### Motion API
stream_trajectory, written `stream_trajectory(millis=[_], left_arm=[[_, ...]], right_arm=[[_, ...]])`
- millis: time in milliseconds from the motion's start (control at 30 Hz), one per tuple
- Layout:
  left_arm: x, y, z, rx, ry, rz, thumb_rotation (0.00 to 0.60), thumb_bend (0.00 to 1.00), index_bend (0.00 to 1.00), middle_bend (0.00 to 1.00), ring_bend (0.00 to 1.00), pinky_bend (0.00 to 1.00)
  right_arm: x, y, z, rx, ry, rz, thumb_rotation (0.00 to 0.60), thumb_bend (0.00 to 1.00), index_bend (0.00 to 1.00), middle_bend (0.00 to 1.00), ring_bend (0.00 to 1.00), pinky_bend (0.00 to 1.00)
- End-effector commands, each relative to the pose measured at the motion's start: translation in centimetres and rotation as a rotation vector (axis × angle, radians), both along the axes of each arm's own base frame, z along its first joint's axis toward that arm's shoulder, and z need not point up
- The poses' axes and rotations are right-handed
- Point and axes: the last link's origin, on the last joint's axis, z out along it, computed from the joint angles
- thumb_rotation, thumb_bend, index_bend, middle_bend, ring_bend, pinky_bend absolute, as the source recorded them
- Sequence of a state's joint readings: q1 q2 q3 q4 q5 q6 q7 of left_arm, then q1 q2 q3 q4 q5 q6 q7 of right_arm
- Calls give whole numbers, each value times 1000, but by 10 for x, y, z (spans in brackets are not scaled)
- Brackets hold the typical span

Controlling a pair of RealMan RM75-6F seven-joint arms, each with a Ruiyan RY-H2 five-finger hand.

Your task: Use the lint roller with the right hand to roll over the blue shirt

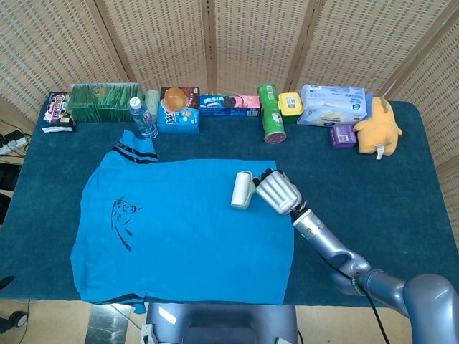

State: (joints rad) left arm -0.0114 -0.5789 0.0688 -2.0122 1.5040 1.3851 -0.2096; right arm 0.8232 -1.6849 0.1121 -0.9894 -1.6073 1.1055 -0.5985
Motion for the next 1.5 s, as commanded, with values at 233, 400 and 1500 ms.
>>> stream_trajectory(millis=[233,400,1500], left_arm=[[0,0,0,-2,0,1,600,122,0,0,0,40],[0,0,0,0,-1,1,600,122,0,0,0,40],[-1,1,2,4,-9,4,600,122,0,0,0,40]], right_arm=[[-1,-4,-3,-9,39,8,600,1000,623,640,611,1000],[0,-3,-6,-47,83,65,600,1000,623,639,610,1000],[43,2,-49,-108,265,130,600,1000,623,639,610,1000]])
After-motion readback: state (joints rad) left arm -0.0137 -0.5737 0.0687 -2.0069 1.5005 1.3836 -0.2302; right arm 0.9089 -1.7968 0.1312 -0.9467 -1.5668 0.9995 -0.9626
